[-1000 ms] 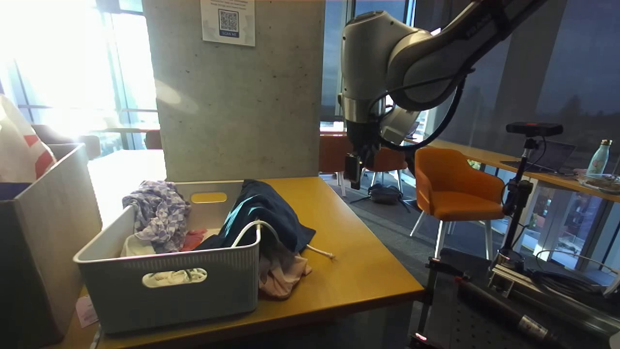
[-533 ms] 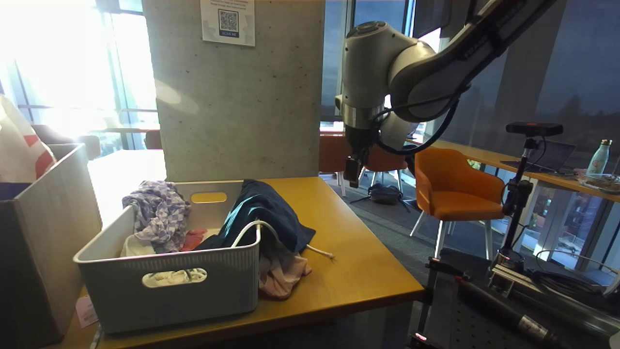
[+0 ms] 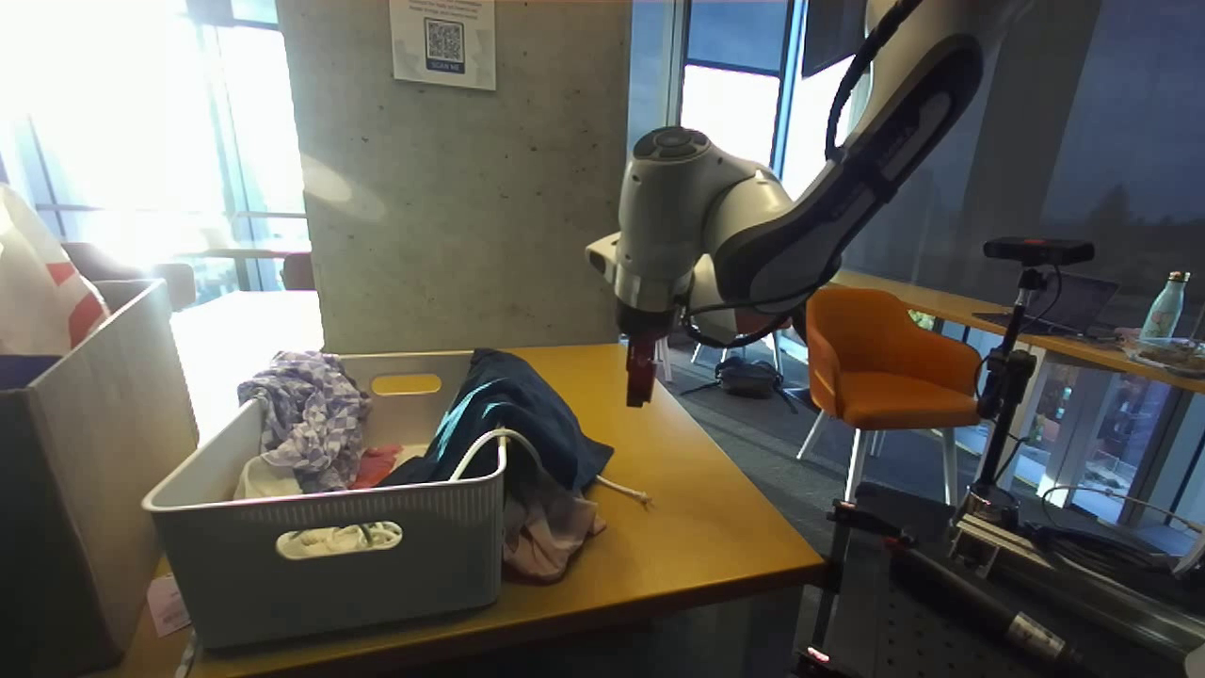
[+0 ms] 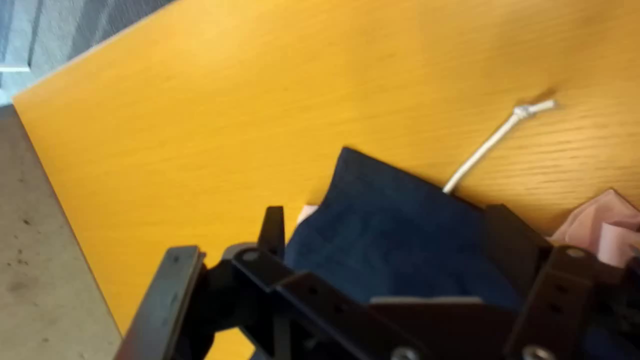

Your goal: Put the blue shirt in the basket

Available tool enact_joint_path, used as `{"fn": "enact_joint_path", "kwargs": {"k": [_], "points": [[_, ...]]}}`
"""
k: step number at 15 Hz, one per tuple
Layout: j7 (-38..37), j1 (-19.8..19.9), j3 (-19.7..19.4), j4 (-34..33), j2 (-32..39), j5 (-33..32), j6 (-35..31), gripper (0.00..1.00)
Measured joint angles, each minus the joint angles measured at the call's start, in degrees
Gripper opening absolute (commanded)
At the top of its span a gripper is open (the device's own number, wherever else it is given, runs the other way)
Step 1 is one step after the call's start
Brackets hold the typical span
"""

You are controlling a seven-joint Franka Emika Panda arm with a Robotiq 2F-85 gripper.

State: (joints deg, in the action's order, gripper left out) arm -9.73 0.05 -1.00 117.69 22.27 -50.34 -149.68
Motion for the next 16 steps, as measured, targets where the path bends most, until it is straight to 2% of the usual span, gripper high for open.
{"fn": "enact_joint_path", "kwargs": {"k": [6, 10, 11, 12, 14, 16], "points": [[10.6, -6.5, 2.5, -11.7, 9.6, 0.1, -0.5, 1.00], [15.7, -6.4, 2.6, -13.3, 10.8, 0.1, -4.0, 1.00], [16.6, -6.0, 2.6, -13.3, 10.8, 0.1, -4.9, 0.96], [17.5, -5.6, 2.6, -13.3, 10.8, 0.2, -5.8, 0.74], [19.2, -4.5, 2.6, -13.4, 11.0, 0.5, -7.2, 0.71], [21.0, -3.6, 2.7, -13.6, 11.4, 1.3, -7.9, 0.55]]}}
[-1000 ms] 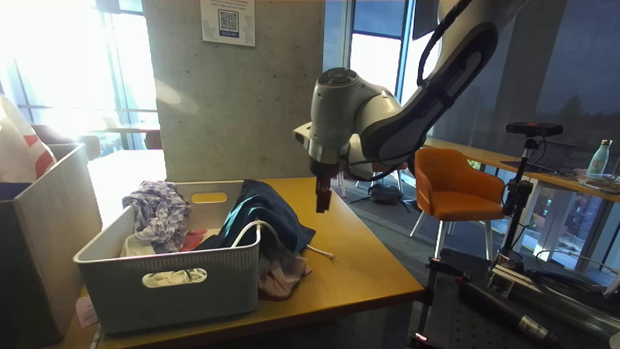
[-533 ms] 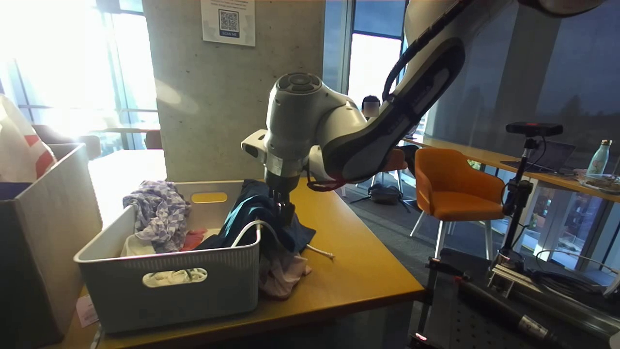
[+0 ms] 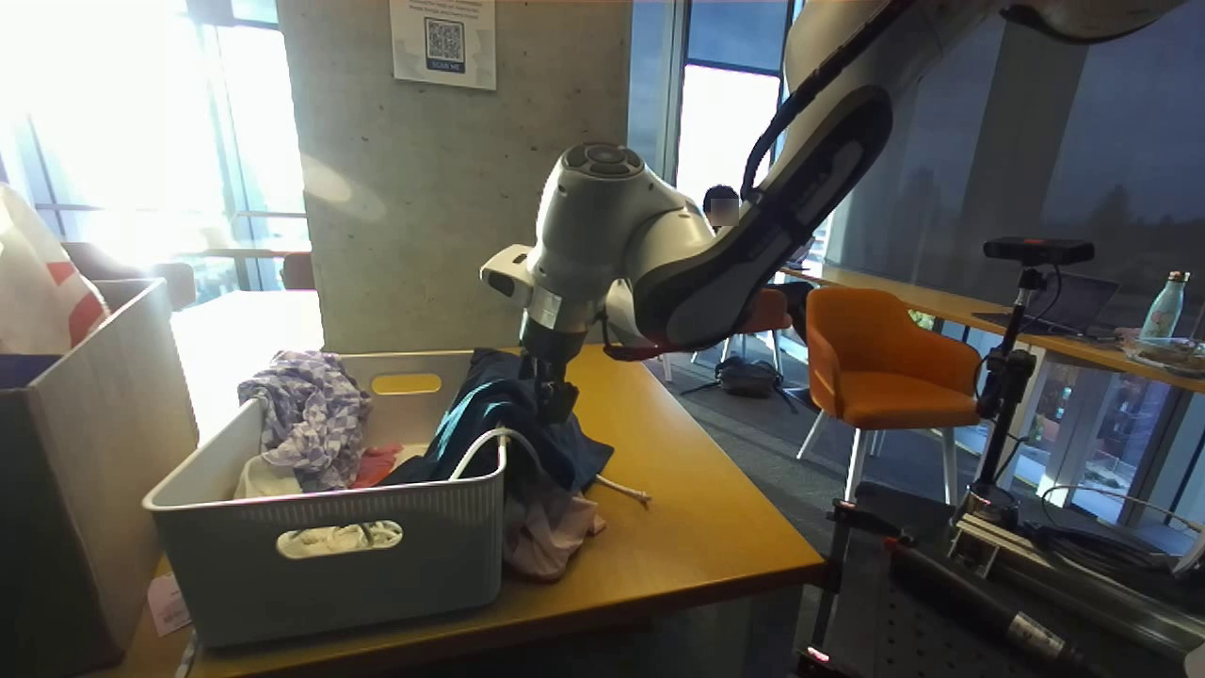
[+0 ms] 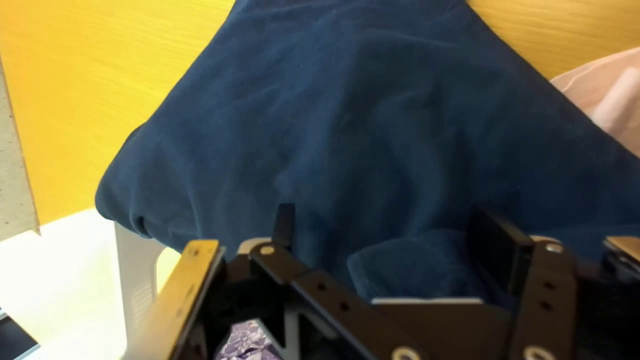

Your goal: Put the blue shirt in the basket

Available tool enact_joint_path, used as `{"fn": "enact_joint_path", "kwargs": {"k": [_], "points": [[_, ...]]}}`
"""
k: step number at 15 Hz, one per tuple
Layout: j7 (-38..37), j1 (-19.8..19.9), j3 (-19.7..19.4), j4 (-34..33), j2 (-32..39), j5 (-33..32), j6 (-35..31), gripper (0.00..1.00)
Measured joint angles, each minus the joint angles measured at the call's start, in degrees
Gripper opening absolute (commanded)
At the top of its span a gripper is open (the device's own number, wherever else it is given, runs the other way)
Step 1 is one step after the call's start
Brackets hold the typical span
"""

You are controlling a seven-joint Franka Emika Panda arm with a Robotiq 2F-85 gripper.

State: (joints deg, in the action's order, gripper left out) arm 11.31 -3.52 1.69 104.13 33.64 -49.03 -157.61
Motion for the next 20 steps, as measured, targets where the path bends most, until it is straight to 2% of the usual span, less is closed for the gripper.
{"fn": "enact_joint_path", "kwargs": {"k": [6, 7, 8, 14, 15, 17, 20], "points": [[4.3, 1.1, 0.1, -1.4, 1.2, 3.0, 0.0, 0.09], [4.9, 1.1, 0.1, -1.8, 1.5, 3.5, 0.0, 0.02], [5.4, 1.1, 0.1, -2.3, 1.8, 3.8, 0.0, 0.00], [6.3, 1.0, 0.1, -4.1, 3.4, 4.6, 0.0, 0.00], [6.3, 0.9, 0.1, -4.1, 3.4, 4.6, 0.0, 0.24], [6.3, 0.6, 0.0, -4.1, 3.4, 4.6, 0.0, 0.32], [5.8, -0.5, 0.0, -3.4, 2.9, 4.5, 0.0, 0.55]]}}
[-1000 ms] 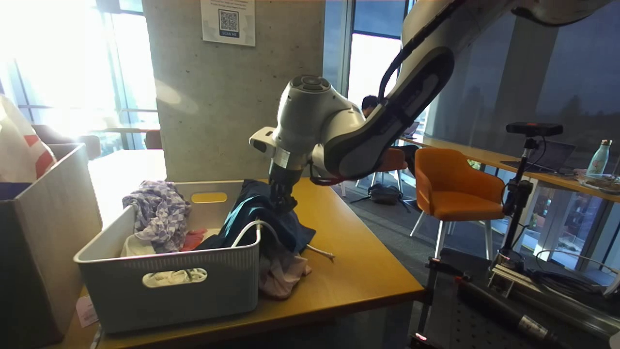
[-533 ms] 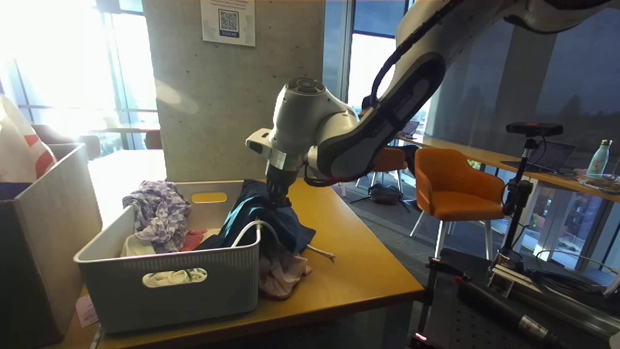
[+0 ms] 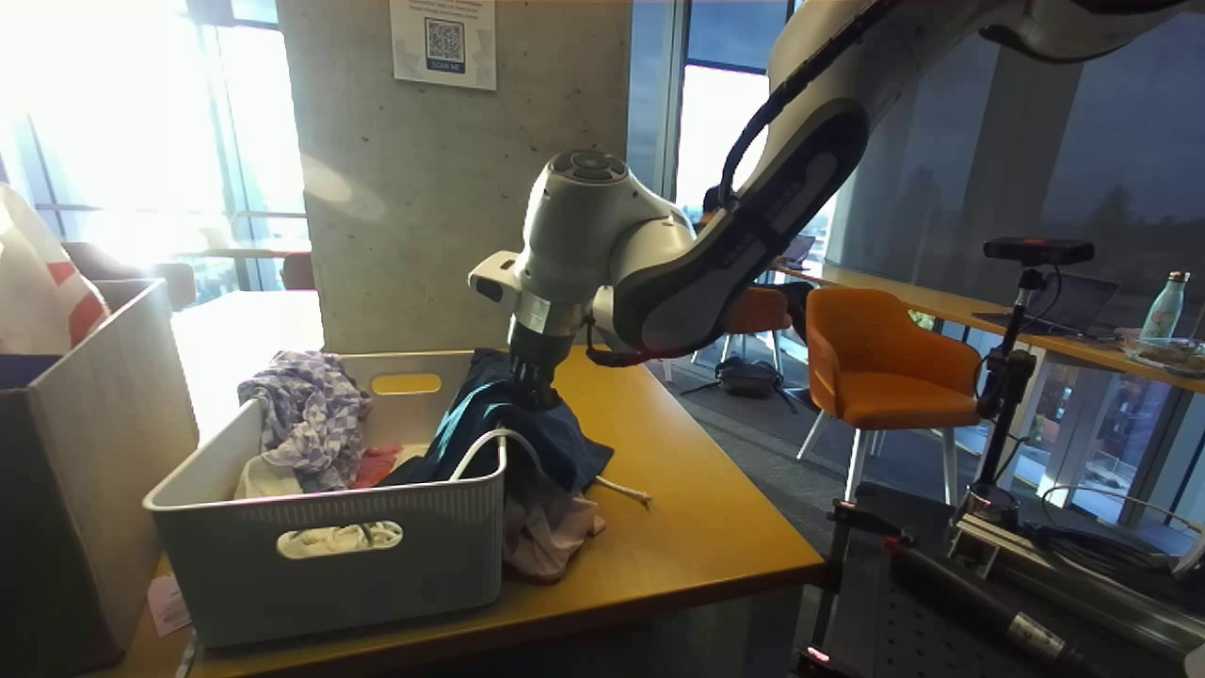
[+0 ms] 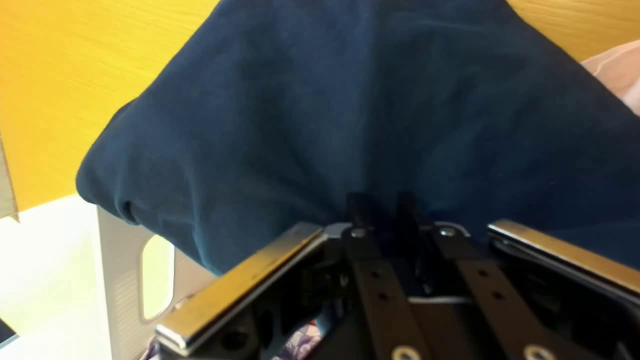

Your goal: Put the blue shirt in the basket

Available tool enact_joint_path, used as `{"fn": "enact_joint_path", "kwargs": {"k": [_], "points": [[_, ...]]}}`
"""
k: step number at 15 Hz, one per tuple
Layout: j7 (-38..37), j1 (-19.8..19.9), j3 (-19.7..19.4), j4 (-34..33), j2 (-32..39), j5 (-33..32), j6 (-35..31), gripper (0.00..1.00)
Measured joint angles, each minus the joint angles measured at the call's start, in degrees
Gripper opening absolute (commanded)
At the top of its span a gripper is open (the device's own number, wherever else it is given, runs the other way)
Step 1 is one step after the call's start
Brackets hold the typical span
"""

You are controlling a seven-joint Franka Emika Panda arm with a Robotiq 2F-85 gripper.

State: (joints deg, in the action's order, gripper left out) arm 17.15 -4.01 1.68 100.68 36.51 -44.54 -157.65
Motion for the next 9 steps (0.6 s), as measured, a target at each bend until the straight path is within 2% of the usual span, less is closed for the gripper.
{"fn": "enact_joint_path", "kwargs": {"k": [6, 9], "points": [[-2.9, -2.7, -0.4, 3.6, -3.7, -0.2, 0.0, 0.98], [-3.2, -2.7, -0.5, 3.6, -3.9, -0.2, 0.0, 1.00]]}}
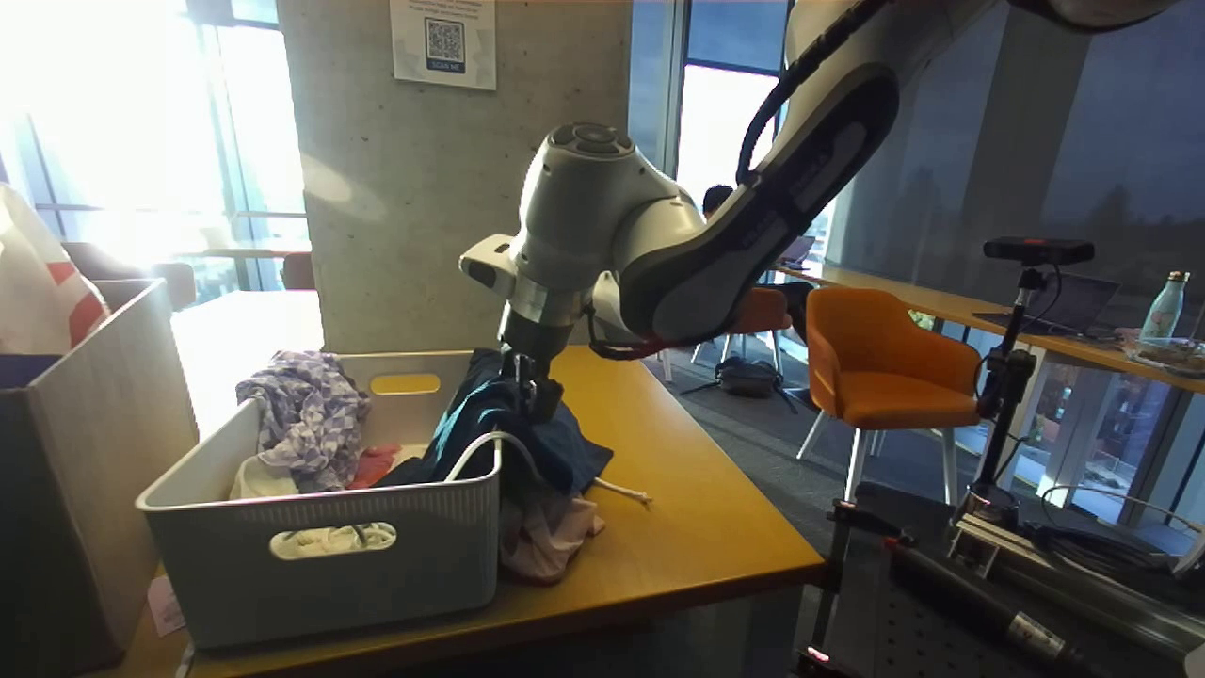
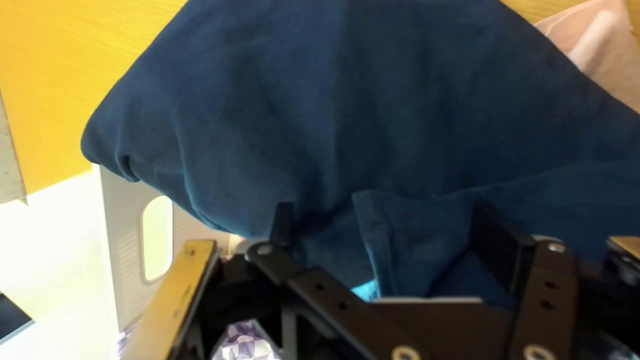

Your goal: Put the blue shirt in the basket

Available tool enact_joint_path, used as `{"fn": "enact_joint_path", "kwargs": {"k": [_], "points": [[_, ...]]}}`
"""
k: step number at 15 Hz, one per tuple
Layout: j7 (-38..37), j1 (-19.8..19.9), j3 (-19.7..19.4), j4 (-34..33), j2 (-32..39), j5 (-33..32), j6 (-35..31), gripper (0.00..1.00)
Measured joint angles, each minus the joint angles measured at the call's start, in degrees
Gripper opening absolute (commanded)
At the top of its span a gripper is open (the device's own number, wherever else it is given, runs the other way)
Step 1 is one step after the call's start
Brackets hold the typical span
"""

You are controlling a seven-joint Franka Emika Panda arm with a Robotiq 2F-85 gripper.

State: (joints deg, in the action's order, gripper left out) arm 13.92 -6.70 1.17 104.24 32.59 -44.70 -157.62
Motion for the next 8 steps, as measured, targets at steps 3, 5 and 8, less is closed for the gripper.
{"fn": "enact_joint_path", "kwargs": {"k": [3, 5, 8], "points": [[0.0, 0.0, 0.0, 0.0, 0.0, 0.1, 0.0, 0.72], [0.0, 0.0, -0.1, 0.0, 0.0, 0.1, 0.1, 0.55], [0.0, 0.0, -0.1, 0.0, 0.1, 0.1, 0.1, 0.33]]}}
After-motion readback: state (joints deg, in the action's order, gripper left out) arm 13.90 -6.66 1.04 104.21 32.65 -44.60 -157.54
